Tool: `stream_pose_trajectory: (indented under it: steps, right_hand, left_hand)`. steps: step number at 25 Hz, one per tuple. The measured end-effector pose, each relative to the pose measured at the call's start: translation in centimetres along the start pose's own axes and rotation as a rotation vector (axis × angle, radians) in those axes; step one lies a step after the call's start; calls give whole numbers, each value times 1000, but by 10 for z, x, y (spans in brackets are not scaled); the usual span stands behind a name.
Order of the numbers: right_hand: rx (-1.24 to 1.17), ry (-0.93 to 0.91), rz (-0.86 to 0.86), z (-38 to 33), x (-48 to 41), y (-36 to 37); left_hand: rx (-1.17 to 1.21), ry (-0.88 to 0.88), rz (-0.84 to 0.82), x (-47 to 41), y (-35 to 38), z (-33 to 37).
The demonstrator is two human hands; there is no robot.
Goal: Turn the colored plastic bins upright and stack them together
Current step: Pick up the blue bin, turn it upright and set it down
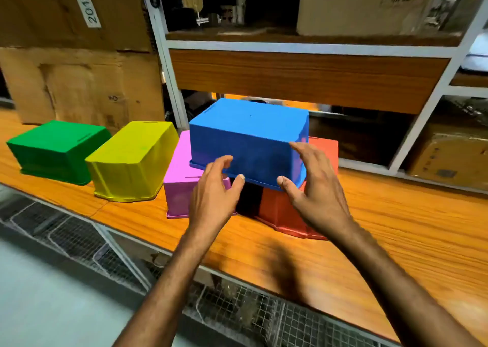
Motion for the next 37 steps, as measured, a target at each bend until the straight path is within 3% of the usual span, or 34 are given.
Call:
stream_pose_trajectory:
  steps: [2, 6, 8, 11, 14, 17, 21, 25, 31, 37]
  right_hand:
    - [-74, 64, 80, 6, -28, 7]
    - [-36, 161, 170, 30, -92, 4]
    - [-32, 172, 136, 47, -116, 4]
    - [-47, 306, 54, 73, -151, 7]
    - [-291, 510, -138, 95, -168, 26]
    - [-496, 571, -188, 116, -166, 46]
    - [-558, 457, -182, 107, -153, 35]
    - [-576, 170, -177, 72, -141, 8]
    - [-681, 8, -126, 32, -146, -31]
    - [-697, -53, -305, 8, -140, -37]
  left_hand:
    - [148, -75, -42, -19, 7, -4]
    - [299, -46, -41, -34, 30, 20]
    - [334, -30, -9, -35, 44, 32]
    - [371, -153, -56, -31, 63, 54]
    - [418, -290, -101, -34, 82, 66]
    - [410, -355, -160, -39, 94, 66]
    - [466, -348, 4, -46, 90, 62]
    - [481, -230, 225, -66, 55, 34]
    - [561, -83, 349, -99, -15, 38]
    - [668, -87, 319, -109, -41, 42]
Point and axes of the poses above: each hand's wrist, its own x-axis away from the middle knuckle, its own y-axis out of the palm, z = x × y, the point moved 1 cm from there along -x, towards the middle knuckle, and after that the axes turned 1 degree about y, right-handed, at the moved point
